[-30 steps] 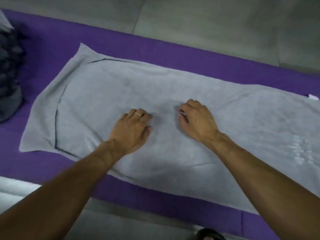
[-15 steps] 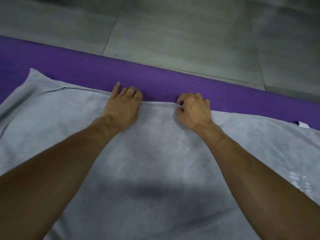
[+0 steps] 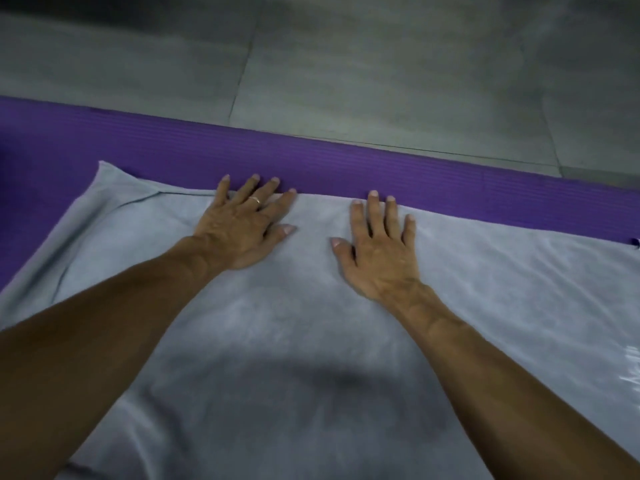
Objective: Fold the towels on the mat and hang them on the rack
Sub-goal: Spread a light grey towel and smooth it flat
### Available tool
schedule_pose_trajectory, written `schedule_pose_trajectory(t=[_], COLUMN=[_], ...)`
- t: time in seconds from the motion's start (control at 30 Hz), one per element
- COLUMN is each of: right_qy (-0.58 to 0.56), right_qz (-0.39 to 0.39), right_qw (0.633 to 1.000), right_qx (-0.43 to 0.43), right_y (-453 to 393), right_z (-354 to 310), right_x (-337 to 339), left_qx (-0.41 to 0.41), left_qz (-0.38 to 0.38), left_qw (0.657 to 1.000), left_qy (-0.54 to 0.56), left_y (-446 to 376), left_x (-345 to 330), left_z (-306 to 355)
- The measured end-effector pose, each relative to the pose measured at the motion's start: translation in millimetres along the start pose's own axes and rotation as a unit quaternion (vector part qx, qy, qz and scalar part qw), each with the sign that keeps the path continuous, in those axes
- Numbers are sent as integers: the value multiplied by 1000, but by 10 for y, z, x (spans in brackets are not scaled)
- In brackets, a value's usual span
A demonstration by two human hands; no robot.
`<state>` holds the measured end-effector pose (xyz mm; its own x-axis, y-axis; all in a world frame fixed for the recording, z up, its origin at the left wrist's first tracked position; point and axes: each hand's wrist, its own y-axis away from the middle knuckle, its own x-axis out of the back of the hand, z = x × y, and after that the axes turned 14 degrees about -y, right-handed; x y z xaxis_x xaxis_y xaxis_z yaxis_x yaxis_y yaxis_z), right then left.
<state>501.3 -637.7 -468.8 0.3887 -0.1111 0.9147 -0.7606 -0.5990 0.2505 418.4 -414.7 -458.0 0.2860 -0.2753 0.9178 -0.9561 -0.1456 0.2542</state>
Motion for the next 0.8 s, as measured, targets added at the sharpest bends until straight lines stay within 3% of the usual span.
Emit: schedule_pose_trajectory(t=[0.1, 0.17, 0.27, 0.4, 0.43, 0.53, 0.63, 0.7, 0.77, 0.8], right_qy=[45, 70, 90, -8, -34, -86, -148, -82, 12, 8], right_qz=[19, 52, 19, -27, -38, -81, -38, -12, 12, 40], right_qw=[999, 992, 980, 985, 984, 979, 984, 995, 992, 981], right_qx=[12, 93, 175, 169, 171, 166, 86, 54, 127, 191], right_y=[-140, -203, -391, -831, -935, -1182, -1393, -1498, -1445, -1356], right_z=[-189, -406, -833, -1601, -1793, -2200, -2356, -2419, -2567, -2670], right_x=[156, 297, 466, 384, 305, 87, 117, 153, 132, 102], left_qx=[-2, 22, 143, 338, 350, 301, 276, 271, 278, 291], left_qz=[-26, -3, 59, 58, 50, 65, 53, 46, 96, 124], left_qw=[1000, 999, 982, 915, 906, 919, 922, 919, 915, 911], left_qy=[-4, 23, 109, 210, 234, 245, 268, 281, 276, 265], left_y=[206, 448, 823, 1132, 1189, 1353, 1424, 1480, 1644, 1768], left_x=[32, -54, -361, -743, -839, -1094, -1096, -1052, -988, -950], left_z=[-480, -840, -1320, -1572, -1573, -1548, -1574, -1573, -1525, -1489])
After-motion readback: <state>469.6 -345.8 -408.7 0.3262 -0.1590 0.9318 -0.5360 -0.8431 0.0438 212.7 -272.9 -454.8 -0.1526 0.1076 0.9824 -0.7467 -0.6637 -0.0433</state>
